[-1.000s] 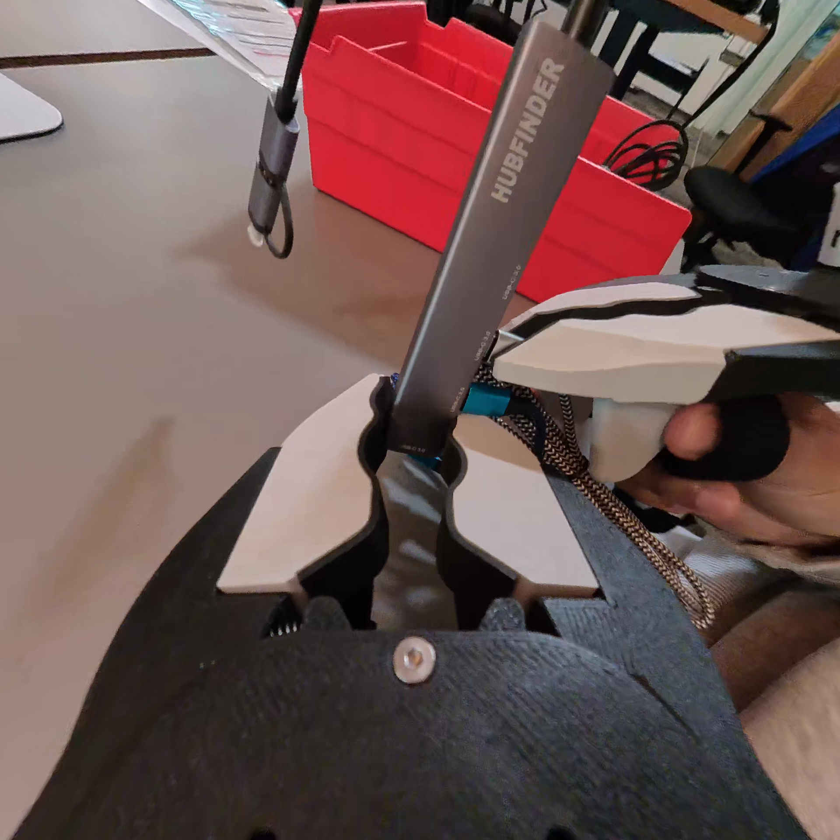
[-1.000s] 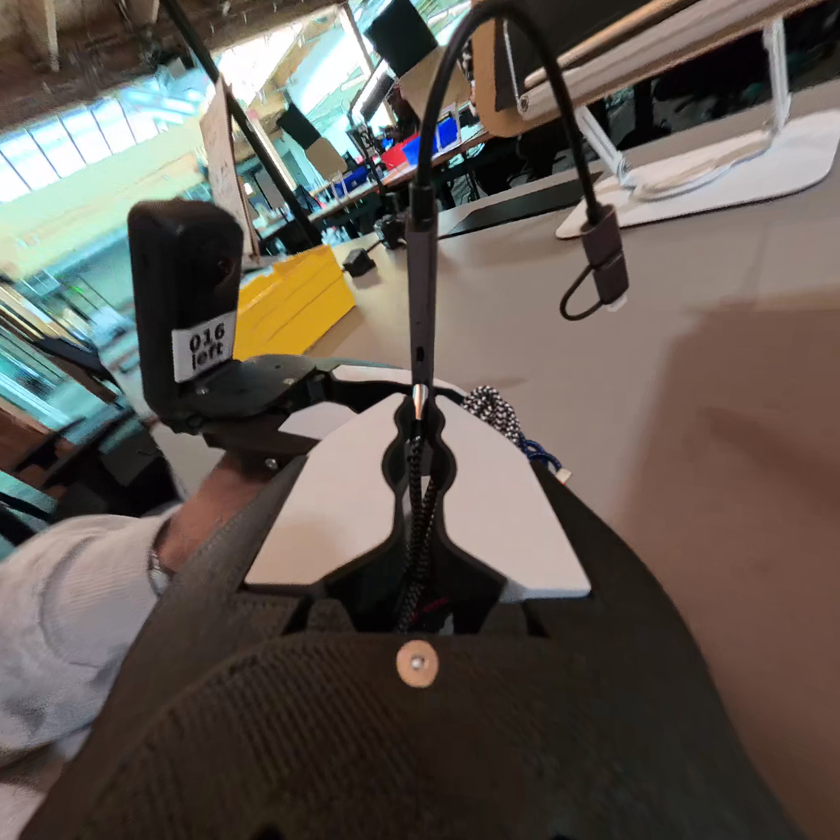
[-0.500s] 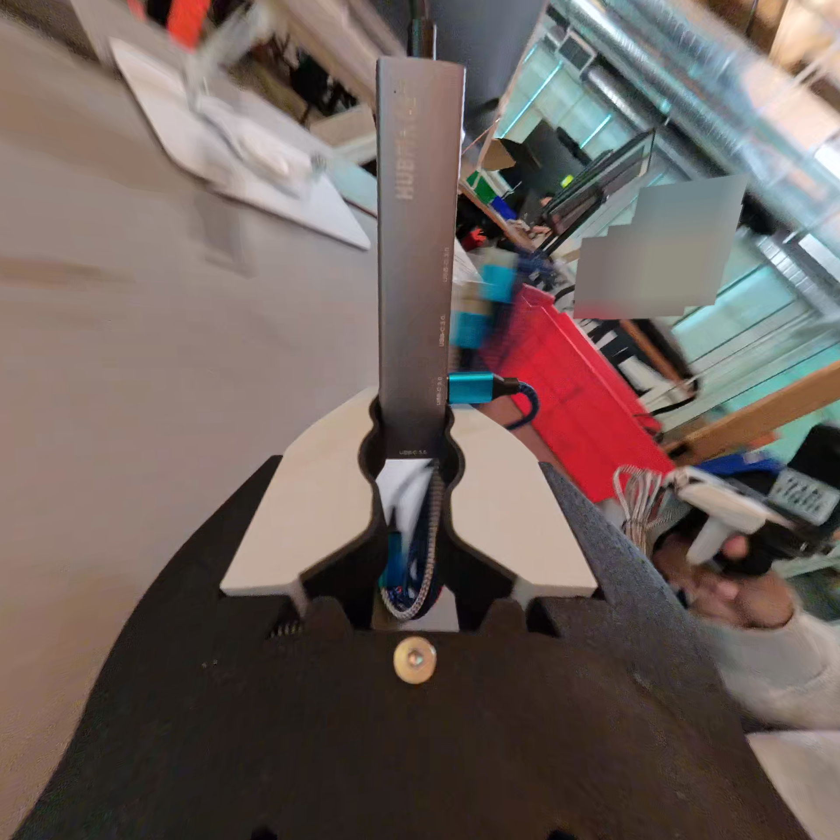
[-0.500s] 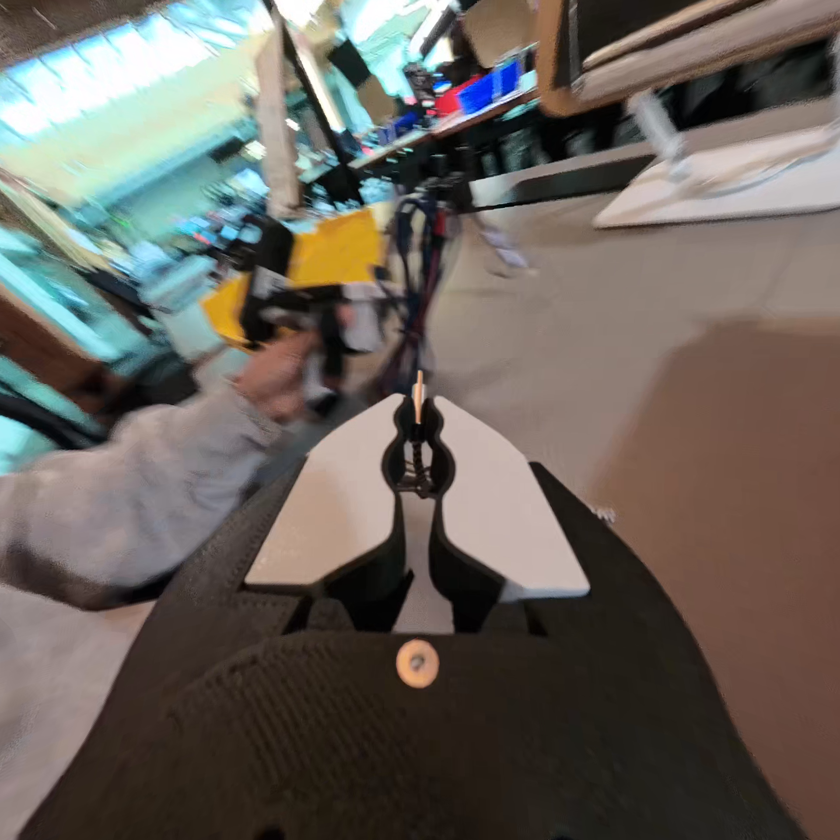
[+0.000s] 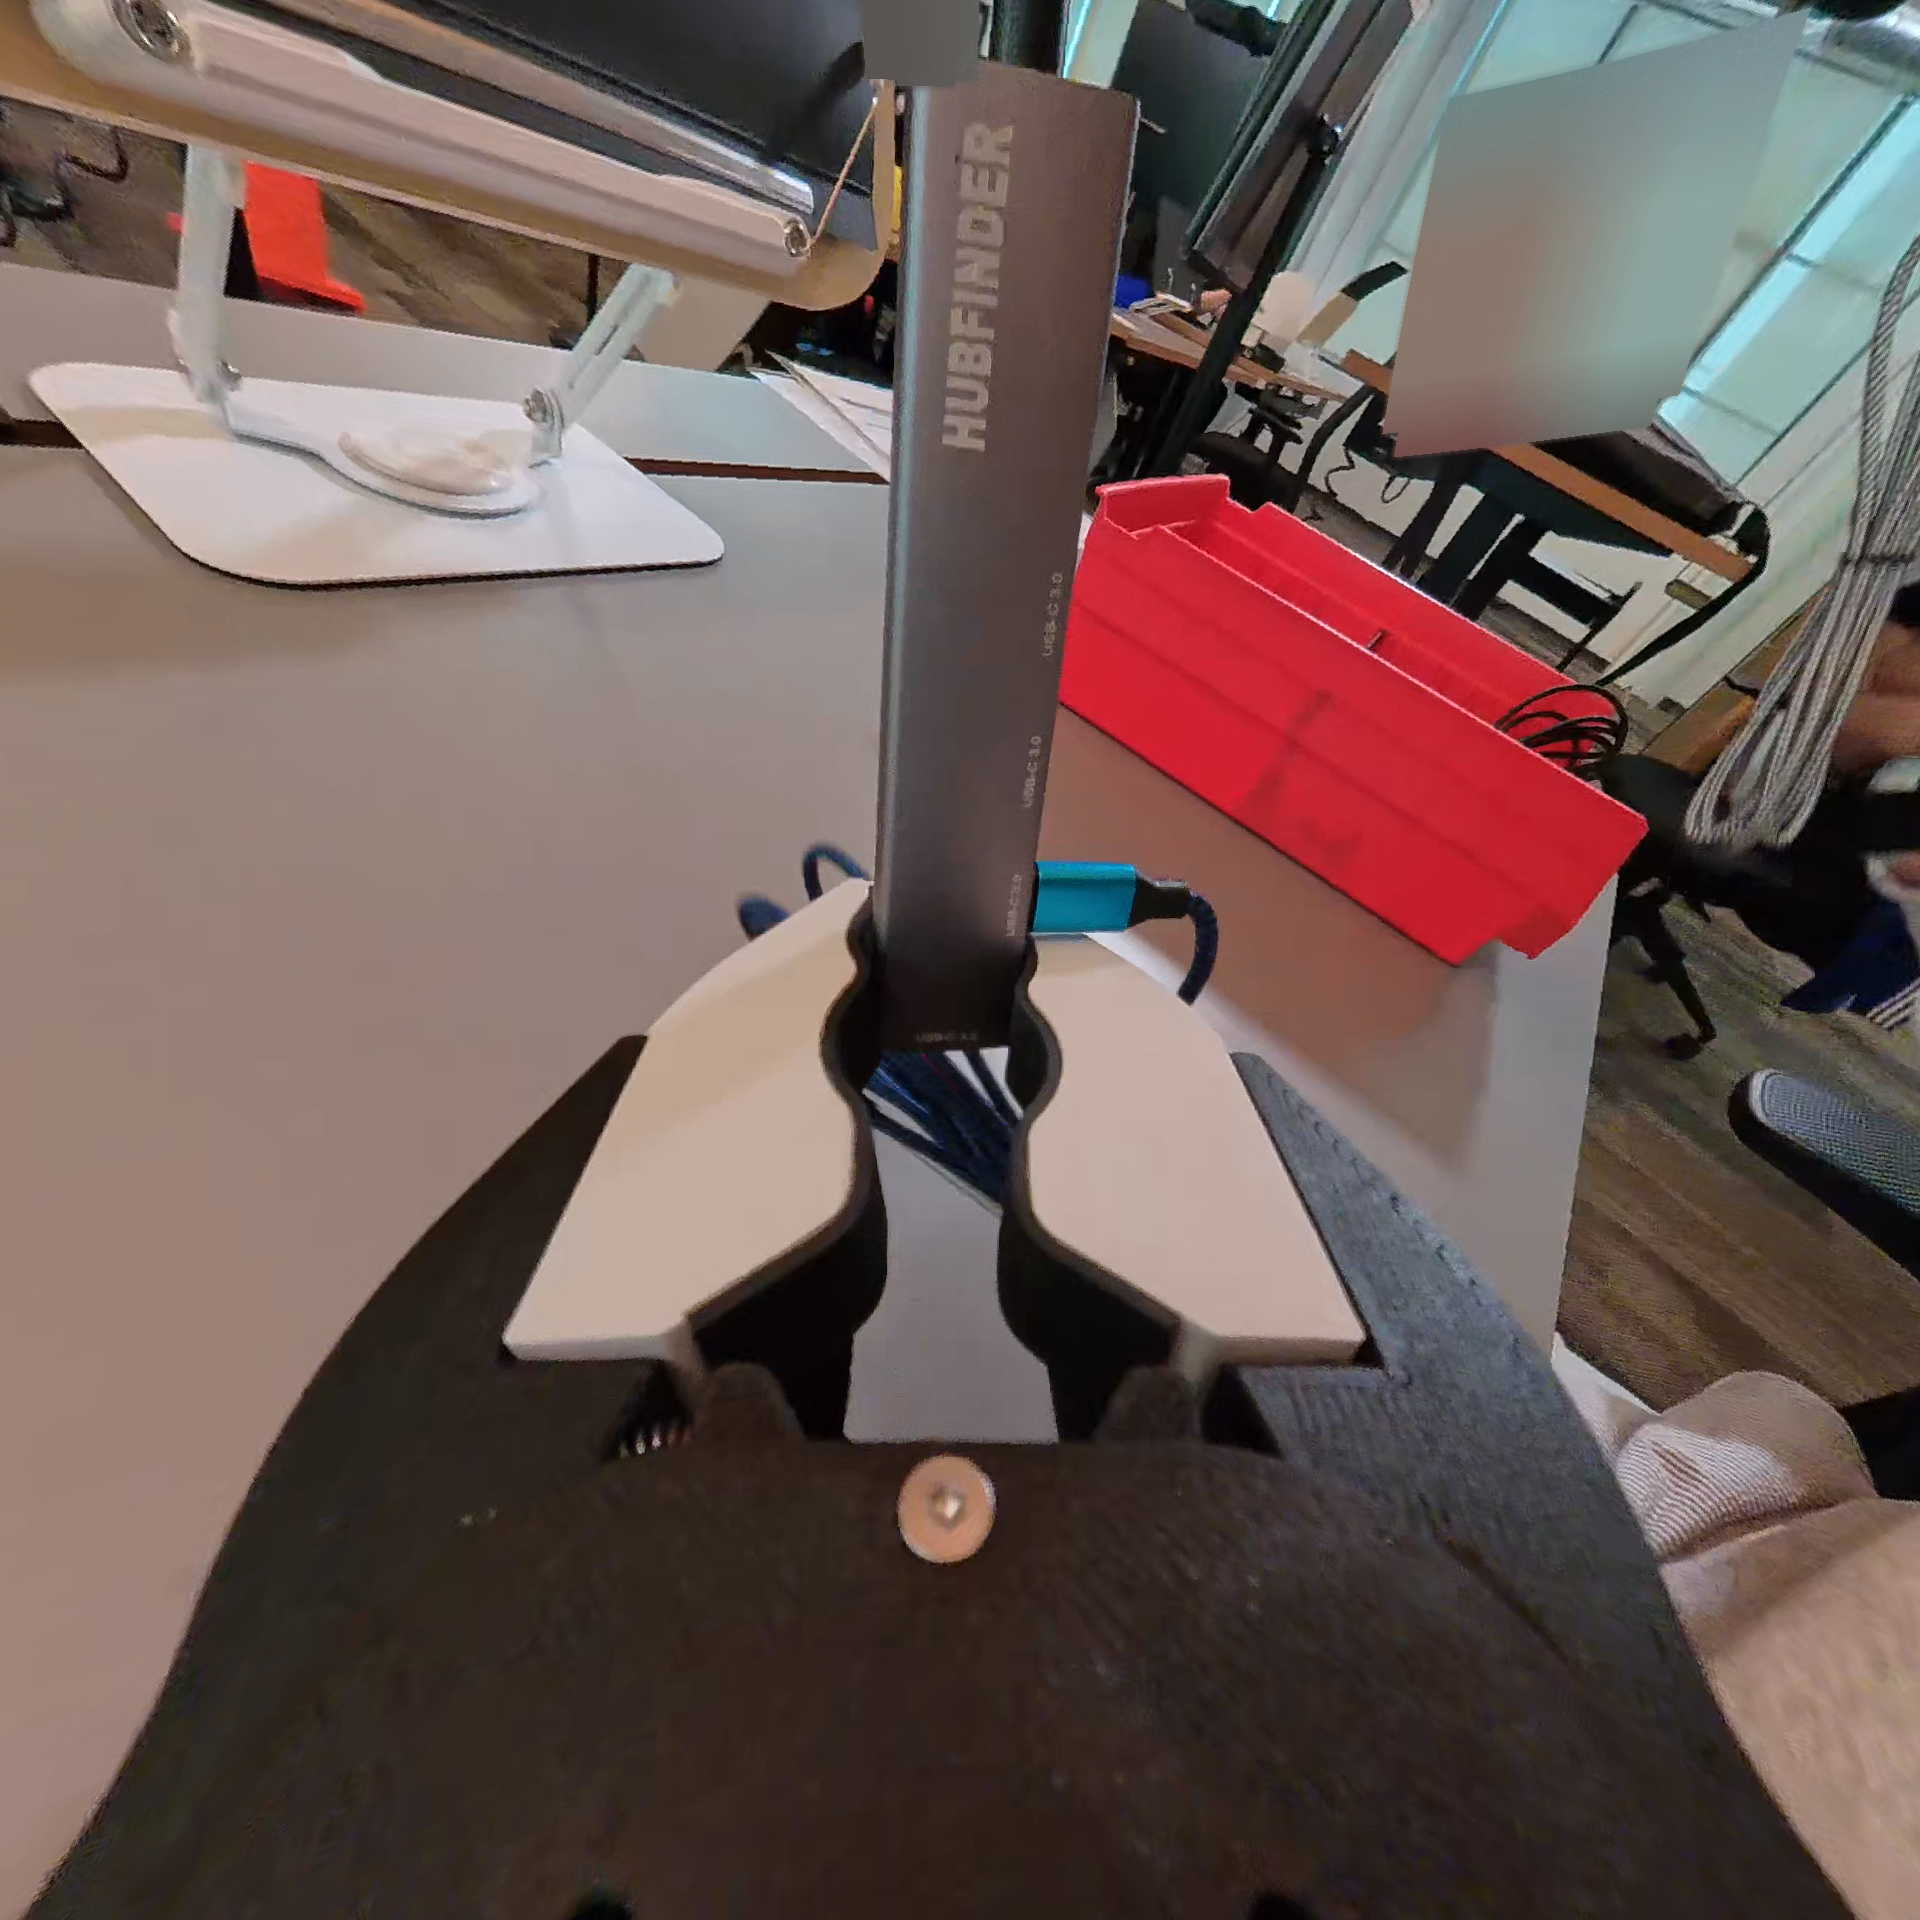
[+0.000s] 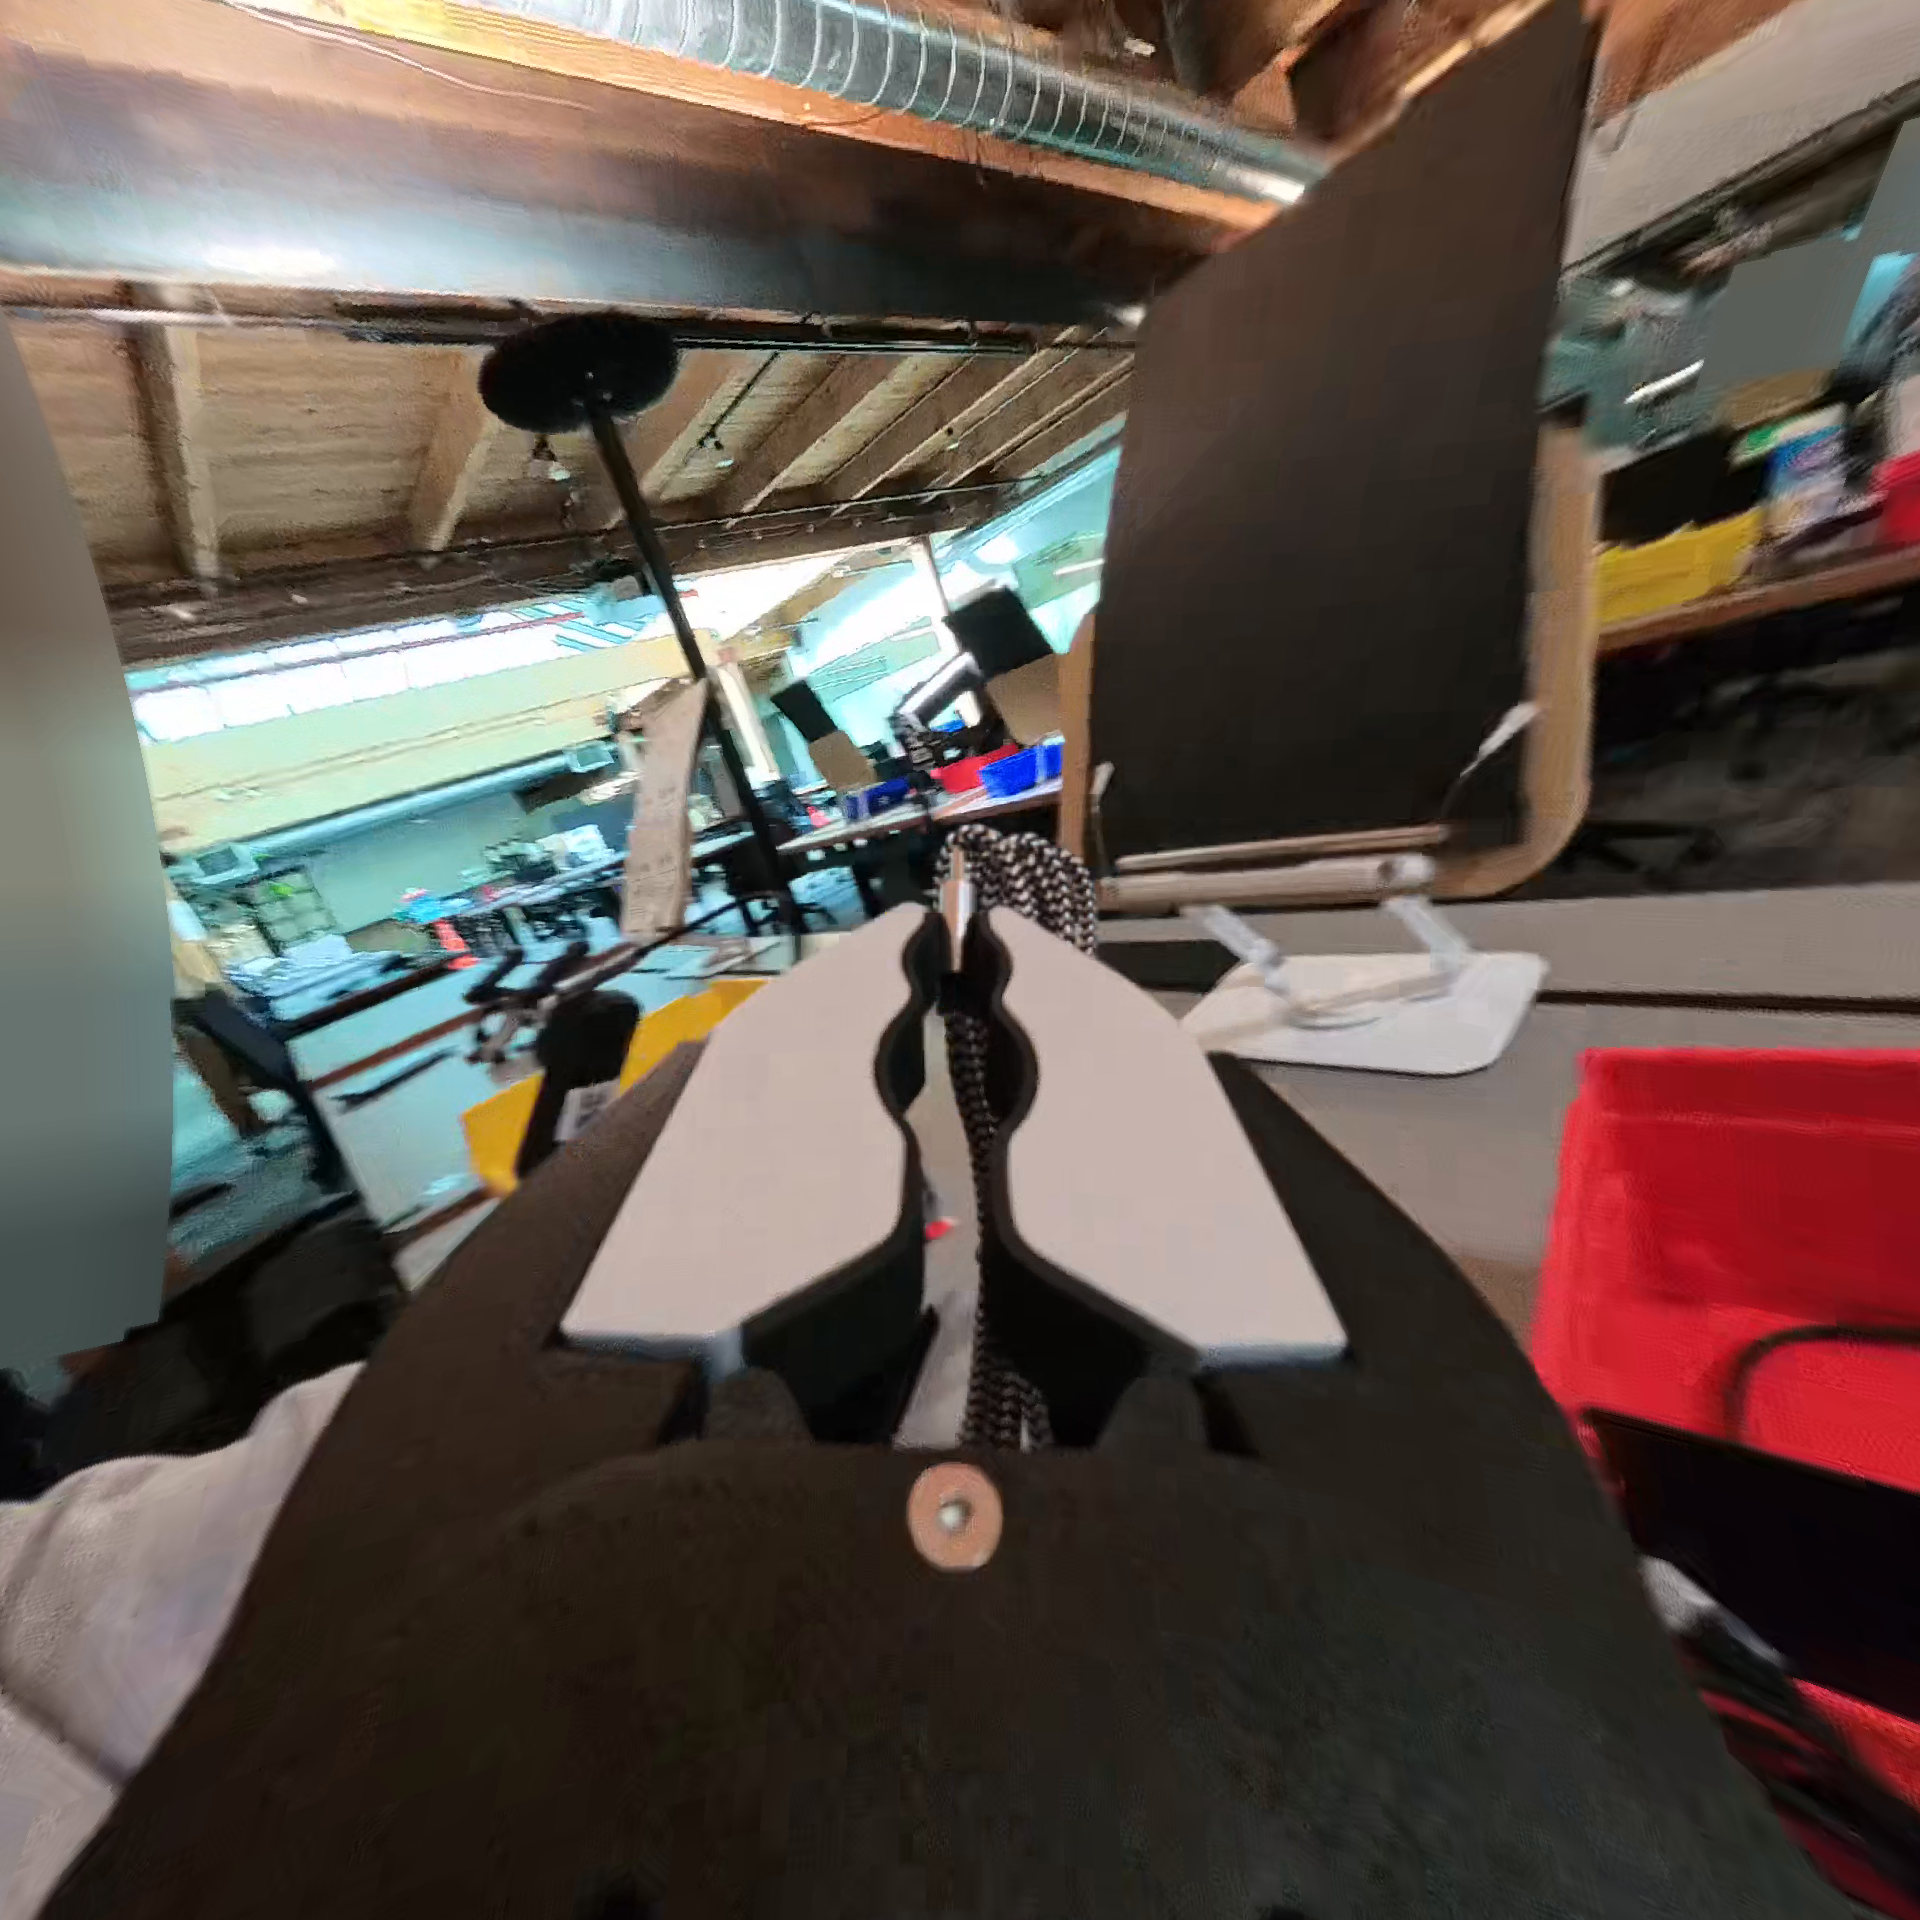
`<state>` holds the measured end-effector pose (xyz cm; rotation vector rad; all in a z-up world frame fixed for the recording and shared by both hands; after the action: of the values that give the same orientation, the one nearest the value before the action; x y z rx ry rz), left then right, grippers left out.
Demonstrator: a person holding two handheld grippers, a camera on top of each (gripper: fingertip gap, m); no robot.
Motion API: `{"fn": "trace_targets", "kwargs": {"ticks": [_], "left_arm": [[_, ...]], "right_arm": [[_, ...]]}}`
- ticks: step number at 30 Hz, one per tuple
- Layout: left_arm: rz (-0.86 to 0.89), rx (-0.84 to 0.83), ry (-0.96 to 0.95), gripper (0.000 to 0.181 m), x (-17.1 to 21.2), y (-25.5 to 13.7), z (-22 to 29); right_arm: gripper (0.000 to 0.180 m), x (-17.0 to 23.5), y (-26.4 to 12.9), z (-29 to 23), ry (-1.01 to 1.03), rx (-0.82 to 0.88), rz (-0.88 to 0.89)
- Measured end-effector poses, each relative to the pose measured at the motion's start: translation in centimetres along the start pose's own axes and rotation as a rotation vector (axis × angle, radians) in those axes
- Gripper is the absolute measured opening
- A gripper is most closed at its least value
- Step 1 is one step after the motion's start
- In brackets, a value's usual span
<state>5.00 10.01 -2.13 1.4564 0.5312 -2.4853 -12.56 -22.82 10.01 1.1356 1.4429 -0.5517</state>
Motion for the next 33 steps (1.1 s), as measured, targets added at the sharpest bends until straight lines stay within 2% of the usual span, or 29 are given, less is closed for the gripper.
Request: {"fn": "trace_targets", "kwargs": {"ticks": [3,5,8,12,14,18,19,23,30,33], "left_arm": [[0.03,0.035,-0.059,0.022,0.0,-0.1,-0.2],[0.03,0.072,-0.129,0.022,0.3,0.1,-0.5],[0.046,0.091,-0.154,0.022,0.5,0.3,-0.3],[-0.001,0.078,-0.085,0.021,0.8,0.7,0.7],[-0.027,0.078,-0.056,0.021,0.9,0.9,1.0],[-0.03,0.096,-0.046,0.021,1.1,0.7,1.4],[-0.032,0.097,-0.048,0.021,1.2,0.6,1.4],[-0.048,0.098,-0.048,0.021,1.6,0.6,1.1],[-0.063,0.101,-0.027,0.021,1.8,0.8,1.2],[-0.078,0.104,-0.01,0.021,2.0,1.1,1.6]], "right_arm": [[0.005,-3.9,-2.4,1.7,-0.221,0.228,0.071],[0.006,-5.0,-4.2,3.1,-0.289,0.371,0.145],[0.006,-4.5,-5.9,5.3,-0.24,0.481,0.228],[0.007,-2.2,-7.5,8.4,-0.104,0.669,0.325],[0.017,-0.7,-7.9,9.7,-0.093,0.738,0.254],[0.042,2.5,-8.1,10.9,-0.125,0.752,-0.16],[0.042,2.9,-8.6,10.7,-0.147,0.784,-0.197],[0.038,2.3,-9.8,9.3,-0.4,0.821,-0.069],[0.023,4.1,-7.9,7.5,-0.713,0.716,-0.18],[0.019,4.7,-7.6,7.8,-0.735,0.666,-0.191]]}}
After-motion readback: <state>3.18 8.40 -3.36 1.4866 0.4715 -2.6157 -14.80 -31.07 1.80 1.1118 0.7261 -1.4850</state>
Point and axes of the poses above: each gripper's, where its closed fingertips meet, y out along the fingers, x out of its underside, z = x × y across the jaws, the point moved 9 cm from there along -y, back along the fingers, and after that the axes turned 6 degrees about -y, right-handed, at the moved point
